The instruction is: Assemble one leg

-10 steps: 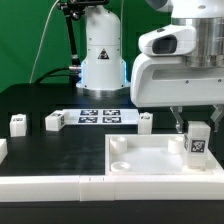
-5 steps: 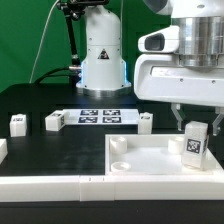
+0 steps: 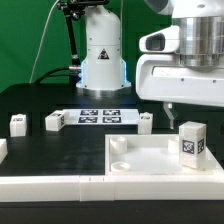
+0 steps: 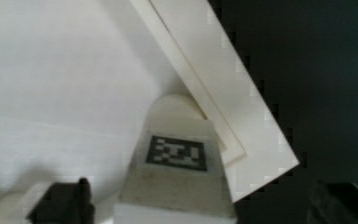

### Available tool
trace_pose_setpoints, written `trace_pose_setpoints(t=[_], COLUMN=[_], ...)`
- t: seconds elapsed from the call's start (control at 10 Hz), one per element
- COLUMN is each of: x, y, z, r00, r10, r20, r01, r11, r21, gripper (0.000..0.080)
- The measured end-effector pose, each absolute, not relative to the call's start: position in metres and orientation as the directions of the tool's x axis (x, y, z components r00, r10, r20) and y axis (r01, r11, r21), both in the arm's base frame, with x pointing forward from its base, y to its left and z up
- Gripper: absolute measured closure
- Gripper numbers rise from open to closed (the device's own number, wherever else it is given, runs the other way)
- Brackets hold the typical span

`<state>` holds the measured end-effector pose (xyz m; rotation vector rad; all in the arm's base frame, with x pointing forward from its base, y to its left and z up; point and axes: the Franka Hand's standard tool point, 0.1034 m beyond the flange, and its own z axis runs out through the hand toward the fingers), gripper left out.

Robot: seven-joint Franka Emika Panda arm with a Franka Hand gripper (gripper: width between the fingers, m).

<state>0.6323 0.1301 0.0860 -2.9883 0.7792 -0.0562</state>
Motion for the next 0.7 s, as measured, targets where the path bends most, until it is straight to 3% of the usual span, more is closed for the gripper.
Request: trace_pose_setpoints(t=[0.1,0.3,0.7], x=[0.6324,0.6336,0.633], y=[0.1323,0.1277,0.1257], z=[0.0848,0.0809,0.078], r00=[0.943,0.997,0.956], r10=[-0.331,-0.063,0.291], r20=[0.037,0.045,0.042], r01=[-0.33,-0.062,0.291], r11=[-0.943,-0.998,-0.957], r21=[-0.034,-0.022,-0.005], gripper=[0.0157,0.0152,0.0151])
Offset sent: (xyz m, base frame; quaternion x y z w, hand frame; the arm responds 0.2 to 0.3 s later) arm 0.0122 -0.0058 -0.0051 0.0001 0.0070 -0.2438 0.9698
